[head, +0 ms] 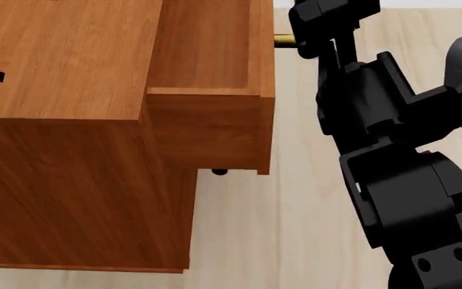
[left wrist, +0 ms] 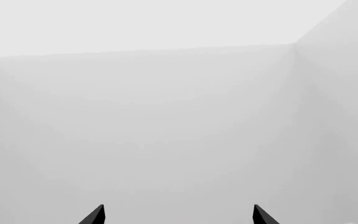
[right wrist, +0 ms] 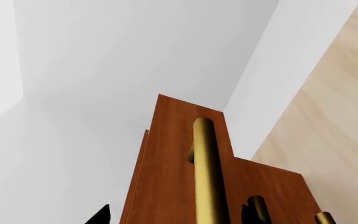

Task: Close the bottom drawer of the cabinet and open the top drawer.

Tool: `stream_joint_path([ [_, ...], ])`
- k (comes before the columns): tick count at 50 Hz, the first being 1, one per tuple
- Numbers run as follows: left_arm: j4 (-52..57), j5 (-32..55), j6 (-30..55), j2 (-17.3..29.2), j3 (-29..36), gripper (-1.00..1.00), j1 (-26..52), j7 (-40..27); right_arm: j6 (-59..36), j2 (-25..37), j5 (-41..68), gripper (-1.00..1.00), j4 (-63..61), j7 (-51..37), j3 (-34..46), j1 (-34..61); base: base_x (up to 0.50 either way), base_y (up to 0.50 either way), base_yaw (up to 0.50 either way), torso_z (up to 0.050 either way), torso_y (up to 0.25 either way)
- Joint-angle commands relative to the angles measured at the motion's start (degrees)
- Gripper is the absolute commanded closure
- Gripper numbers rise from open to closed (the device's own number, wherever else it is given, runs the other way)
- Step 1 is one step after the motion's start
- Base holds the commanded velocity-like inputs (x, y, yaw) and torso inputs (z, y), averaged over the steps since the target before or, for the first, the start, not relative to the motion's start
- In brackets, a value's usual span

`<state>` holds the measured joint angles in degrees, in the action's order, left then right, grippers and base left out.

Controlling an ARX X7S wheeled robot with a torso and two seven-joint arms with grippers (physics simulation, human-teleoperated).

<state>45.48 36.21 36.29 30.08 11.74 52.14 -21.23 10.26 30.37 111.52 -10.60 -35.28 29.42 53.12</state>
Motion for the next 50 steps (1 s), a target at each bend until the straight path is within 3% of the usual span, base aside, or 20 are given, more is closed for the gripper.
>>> stream_joint_path([
  [1, -0.06, 0.23, -0.05, 0.17, -0.06, -1.0, 0.18, -0.13, -0.14, -0.24, -0.38, -1.0, 1.08, 1.15, -0.47, -0.21, 0.0, 0.0, 0.0, 0.0, 0.0],
  [23, 0.24, 0.89, 0.28, 0.54, -0.12, -1.0, 0.62, -0.61, -0.45, -0.82, 0.58, -1.0, 3.48, 3.44, -0.04, -2.88, 0.0, 0.0, 0.0, 0.0, 0.0],
  [50, -0.26, 0.33, -0.27, 0.37, 1.11, -1.0, 0.73, -0.58, 2.02, 2.97, -0.5, -1.0, -0.54, 1.86, -3.43, -5.06, 0.0, 0.0, 0.0, 0.0, 0.0],
])
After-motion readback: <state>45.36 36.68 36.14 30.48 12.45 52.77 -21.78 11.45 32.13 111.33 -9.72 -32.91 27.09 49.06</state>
